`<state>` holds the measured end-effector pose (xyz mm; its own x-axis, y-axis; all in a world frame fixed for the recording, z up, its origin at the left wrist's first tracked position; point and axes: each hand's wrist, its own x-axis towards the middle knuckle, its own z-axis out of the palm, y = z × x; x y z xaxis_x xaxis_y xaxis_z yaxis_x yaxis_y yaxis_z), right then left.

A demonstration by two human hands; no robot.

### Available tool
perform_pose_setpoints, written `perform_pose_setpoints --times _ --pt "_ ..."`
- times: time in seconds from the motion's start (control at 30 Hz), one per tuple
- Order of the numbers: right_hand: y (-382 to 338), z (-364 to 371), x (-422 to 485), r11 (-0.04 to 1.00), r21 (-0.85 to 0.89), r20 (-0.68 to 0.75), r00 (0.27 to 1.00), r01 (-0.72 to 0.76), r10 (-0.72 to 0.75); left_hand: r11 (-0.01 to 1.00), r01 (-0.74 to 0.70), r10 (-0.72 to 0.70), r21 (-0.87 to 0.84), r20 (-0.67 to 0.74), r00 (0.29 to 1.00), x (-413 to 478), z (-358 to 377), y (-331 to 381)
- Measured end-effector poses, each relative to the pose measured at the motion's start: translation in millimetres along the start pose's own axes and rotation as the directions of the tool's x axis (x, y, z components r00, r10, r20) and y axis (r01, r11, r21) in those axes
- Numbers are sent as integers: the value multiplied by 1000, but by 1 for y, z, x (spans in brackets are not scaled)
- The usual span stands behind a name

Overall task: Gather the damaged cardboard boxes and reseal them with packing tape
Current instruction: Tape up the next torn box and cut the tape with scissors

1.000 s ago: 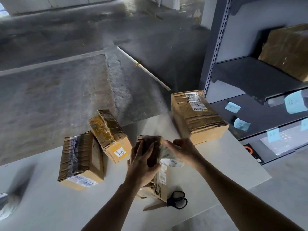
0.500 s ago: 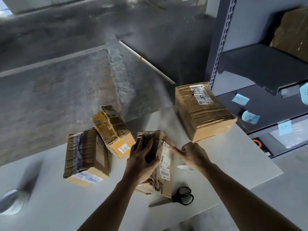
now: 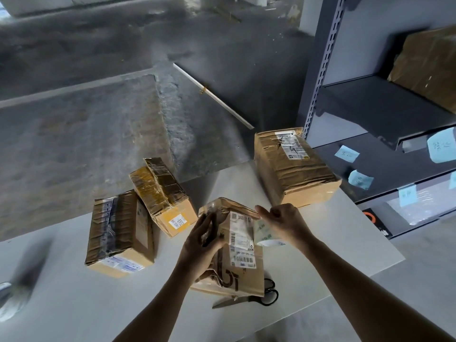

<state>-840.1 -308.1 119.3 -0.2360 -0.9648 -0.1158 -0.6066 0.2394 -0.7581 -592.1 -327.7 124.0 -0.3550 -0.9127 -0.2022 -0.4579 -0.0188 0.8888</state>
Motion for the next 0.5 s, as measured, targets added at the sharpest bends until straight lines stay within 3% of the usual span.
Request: perform_pose_setpoints --times 0.1,0.27,0.43,0.5 --pt "-2 0 0 994 93 1 999 -50 50 1000 21 -20 -10 69 997 -2 -5 -4" --pt "-18 6 1 970 237 44 998 -52 42 963 168 -146 -208 120 982 -11 -20 -9" --pt "-33 15 1 950 308 62 997 -51 33 970 128 -113 -207 82 990 -11 -19 -1" --pt "-36 16 2 943 327 67 997 -53 33 987 105 -99 -125 58 993 -7 -17 4"
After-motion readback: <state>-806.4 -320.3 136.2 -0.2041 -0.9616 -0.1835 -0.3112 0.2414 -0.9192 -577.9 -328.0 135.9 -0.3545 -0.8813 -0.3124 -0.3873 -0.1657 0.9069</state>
